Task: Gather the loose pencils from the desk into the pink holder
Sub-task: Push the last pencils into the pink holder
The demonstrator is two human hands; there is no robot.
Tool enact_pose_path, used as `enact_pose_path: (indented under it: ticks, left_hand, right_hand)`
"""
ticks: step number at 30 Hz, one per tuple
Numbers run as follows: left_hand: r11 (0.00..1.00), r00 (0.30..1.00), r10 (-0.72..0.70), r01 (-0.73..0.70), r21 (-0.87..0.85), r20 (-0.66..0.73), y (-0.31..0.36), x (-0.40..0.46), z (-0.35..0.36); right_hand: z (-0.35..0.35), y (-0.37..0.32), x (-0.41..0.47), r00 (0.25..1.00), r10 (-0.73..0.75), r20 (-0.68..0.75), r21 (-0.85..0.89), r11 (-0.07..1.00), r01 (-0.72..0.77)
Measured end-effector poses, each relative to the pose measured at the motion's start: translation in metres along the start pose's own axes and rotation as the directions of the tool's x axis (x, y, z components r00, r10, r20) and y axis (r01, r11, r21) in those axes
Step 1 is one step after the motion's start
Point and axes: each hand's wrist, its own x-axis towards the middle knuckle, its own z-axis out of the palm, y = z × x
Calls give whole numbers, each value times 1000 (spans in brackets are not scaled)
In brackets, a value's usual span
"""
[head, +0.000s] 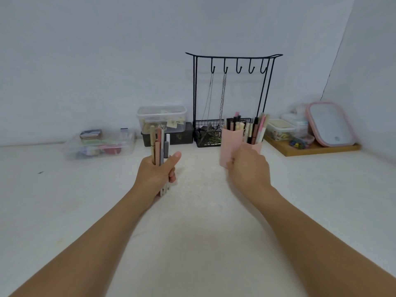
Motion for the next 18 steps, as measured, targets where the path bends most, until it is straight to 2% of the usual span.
enact_pose_path:
  ticks: [3,7,10,12,14,15,16,18]
  left_hand:
    - [999,996,-13,15,-28,91,0,-3,2]
    - [997,987,-16,4,73,162,1,-8,8]
    - [995,985,-3,-15,101,175,0,-10,11]
    - [992,981,42,-64,112,192,-1,-13,14]
    - [983,969,111,-140,119,220,1,-17,17]
    - [977,961,145,-176,118,236,3,-20,20]
    - [969,950,184,-218,114,251,3,-21,22]
    - [943,925,268,-309,121,269,2,-25,28]
  right_hand:
    - [6,-19,-7,997,-81,15,74,994,80]
    - [7,-40,-12,984,-156,80,182,973,139]
    - [1,-46,-17,970,-243,13,336,915,225]
    - [-10,-50,-23,970,-245,-11,602,772,202]
    - [-21,-56,-30,938,-326,122,860,507,64]
    - [-22,-60,-34,911,-368,187,905,426,-14]
    - [-20,-63,-37,894,-382,233,917,393,-72]
    - [-12,-69,-42,910,-303,283,908,389,-153]
